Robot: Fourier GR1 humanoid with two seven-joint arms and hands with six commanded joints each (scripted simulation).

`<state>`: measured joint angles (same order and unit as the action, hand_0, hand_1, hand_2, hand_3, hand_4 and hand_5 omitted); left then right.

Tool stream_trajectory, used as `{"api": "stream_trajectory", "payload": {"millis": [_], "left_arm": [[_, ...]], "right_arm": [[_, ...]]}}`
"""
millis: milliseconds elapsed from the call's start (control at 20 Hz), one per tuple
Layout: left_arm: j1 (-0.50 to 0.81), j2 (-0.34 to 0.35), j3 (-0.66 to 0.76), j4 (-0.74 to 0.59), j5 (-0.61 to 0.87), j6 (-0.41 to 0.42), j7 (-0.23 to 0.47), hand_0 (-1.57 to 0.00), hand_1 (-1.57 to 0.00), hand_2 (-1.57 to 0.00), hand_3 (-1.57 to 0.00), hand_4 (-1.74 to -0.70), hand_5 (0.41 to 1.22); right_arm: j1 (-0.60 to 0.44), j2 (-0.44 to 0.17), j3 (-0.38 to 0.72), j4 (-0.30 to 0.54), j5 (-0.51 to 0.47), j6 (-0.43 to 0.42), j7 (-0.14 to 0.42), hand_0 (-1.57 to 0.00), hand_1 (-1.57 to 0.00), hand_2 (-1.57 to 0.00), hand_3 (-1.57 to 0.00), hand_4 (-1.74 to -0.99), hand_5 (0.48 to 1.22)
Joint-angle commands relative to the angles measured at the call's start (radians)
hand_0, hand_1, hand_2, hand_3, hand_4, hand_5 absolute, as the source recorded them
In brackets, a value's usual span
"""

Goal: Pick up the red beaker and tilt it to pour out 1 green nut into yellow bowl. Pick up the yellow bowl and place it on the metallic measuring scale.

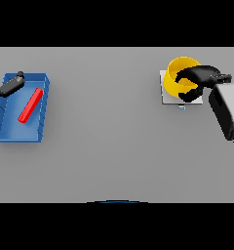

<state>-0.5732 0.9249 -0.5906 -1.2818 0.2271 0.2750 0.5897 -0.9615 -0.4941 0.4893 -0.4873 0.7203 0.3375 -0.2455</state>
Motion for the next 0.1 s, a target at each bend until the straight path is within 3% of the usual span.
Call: {"api": "stream_trajectory", "payload": {"millis": [0, 50], "left_arm": [[0.009, 0.006, 0.002, -0.017, 0.006, 0.002, 0.001, 0.00, 0.00, 0.00, 0.00, -0.82, 0.734], [0.010, 0.010, 0.007, -0.006, 0.007, 0.000, -0.006, 0.00, 0.00, 0.00, 0.00, -0.82, 0.734]], "right_arm": [[0.004, -0.005, 0.004, 0.008, 0.005, -0.004, -0.010, -0.07, -0.06, -0.14, -0.37, -1.316, 0.735], [0.007, -0.001, 0.008, 0.010, 0.007, -0.002, -0.013, -0.05, -0.05, -0.12, -0.35, -1.308, 0.733]]}}
